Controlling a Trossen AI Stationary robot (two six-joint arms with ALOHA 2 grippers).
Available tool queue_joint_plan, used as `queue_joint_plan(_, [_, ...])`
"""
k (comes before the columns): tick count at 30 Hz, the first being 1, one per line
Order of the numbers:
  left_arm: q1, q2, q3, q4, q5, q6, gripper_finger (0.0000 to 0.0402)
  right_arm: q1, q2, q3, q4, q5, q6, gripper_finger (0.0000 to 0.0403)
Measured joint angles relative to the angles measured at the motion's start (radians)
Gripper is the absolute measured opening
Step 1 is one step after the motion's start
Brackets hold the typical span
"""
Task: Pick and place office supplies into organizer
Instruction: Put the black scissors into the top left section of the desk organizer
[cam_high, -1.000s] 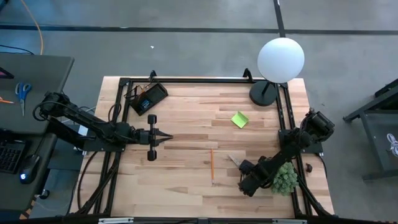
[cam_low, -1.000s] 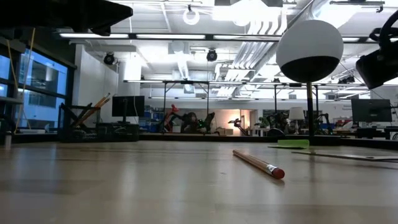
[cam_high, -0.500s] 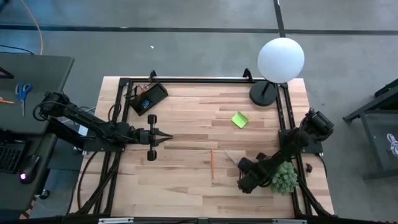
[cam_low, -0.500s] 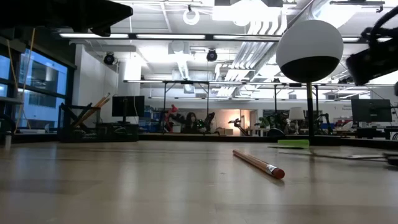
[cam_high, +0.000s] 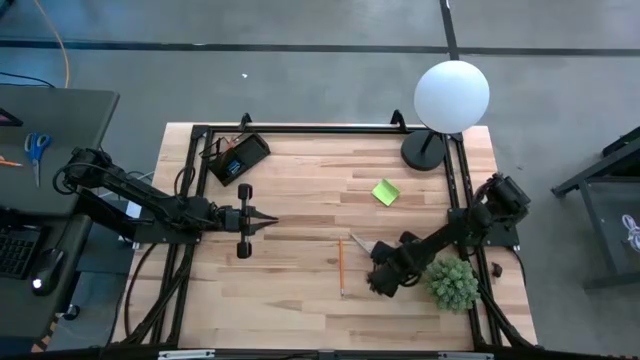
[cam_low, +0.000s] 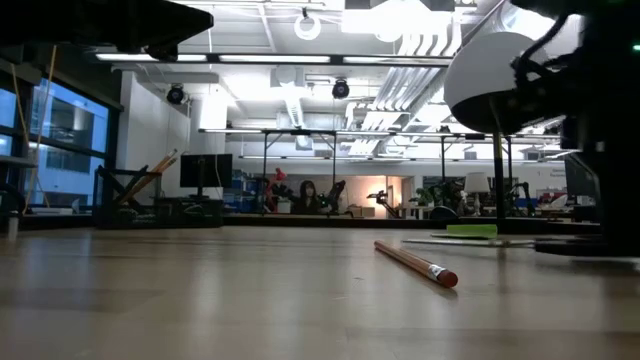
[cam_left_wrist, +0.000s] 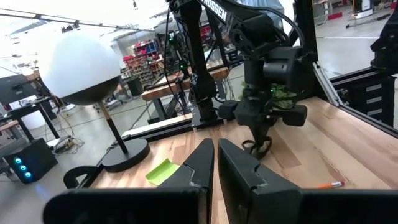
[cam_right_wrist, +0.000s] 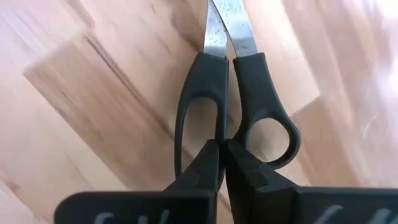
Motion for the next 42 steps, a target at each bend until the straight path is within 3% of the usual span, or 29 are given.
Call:
queue_joint_plan(19, [0.0, 0.0, 0.0, -0.004, 0.0, -0.008, 0.0012, -0.199, -0.003, 0.193, -0.055, 0.185, -0.38, 0.0001])
queue_joint_plan(33, [0.0, 0.0, 0.0, -0.017, 0.0, -0.005, 0.0012, -0.37, 0.058, 0.21, 0.206, 0.156, -0.753, 0.0])
queue_joint_plan(42, [0.0, 0.0, 0.0, -0.017, -0.026, 0.021, 0.0012, -0.453, 0.116, 0.208, 0.275, 0.161, -0.866, 0.0])
